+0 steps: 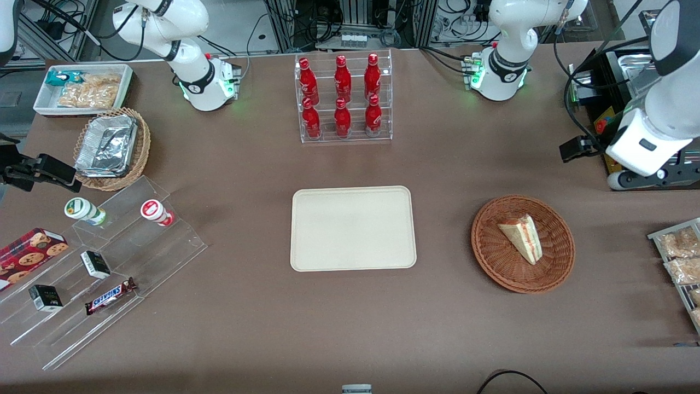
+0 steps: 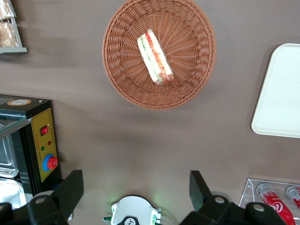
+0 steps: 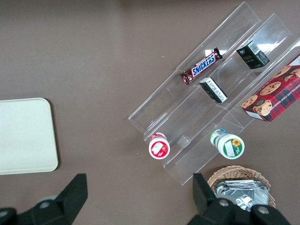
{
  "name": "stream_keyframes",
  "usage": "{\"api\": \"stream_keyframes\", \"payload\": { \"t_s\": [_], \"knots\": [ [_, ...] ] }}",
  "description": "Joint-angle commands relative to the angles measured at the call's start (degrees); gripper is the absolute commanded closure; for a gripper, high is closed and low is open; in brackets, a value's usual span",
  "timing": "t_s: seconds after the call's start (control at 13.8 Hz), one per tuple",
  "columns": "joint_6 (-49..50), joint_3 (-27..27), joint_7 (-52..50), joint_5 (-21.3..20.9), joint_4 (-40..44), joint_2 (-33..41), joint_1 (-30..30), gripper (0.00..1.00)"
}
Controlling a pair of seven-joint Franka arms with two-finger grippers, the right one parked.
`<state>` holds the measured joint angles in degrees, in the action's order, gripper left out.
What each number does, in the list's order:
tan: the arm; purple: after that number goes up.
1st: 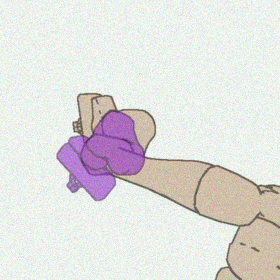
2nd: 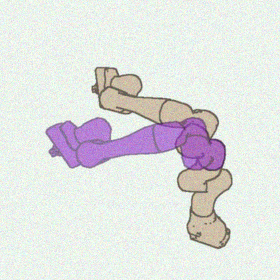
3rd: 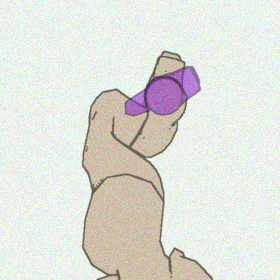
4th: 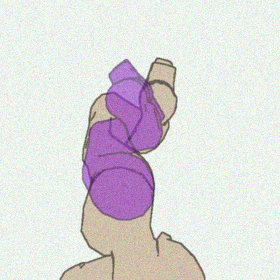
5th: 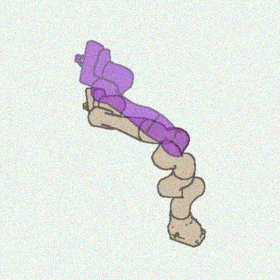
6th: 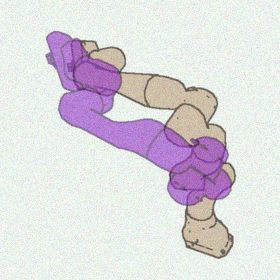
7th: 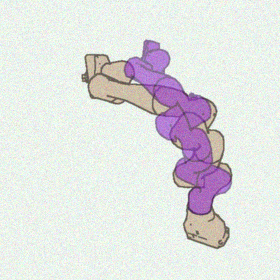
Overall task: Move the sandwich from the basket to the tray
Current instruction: 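Move the left gripper over the wrapped sandwich in the wicker basket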
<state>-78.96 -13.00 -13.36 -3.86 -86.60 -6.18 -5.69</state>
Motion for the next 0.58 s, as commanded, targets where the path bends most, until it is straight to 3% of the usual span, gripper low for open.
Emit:
{"api": "stream_keyframes", "payload": {
  "t_s": [0.0, 0.36, 0.51],
  "knots": [
    [-0.58, 0.26, -3.4, -0.27, 1.43, -5.15, -1.42, 0.0],
    [-7.33, 0.26, -15.17, -0.18, 0.04, -12.8, -3.09, 0.0],
    [-14.25, 0.26, -19.31, -0.18, -4.87, -12.98, -3.09, 0.0]
  ]
}}
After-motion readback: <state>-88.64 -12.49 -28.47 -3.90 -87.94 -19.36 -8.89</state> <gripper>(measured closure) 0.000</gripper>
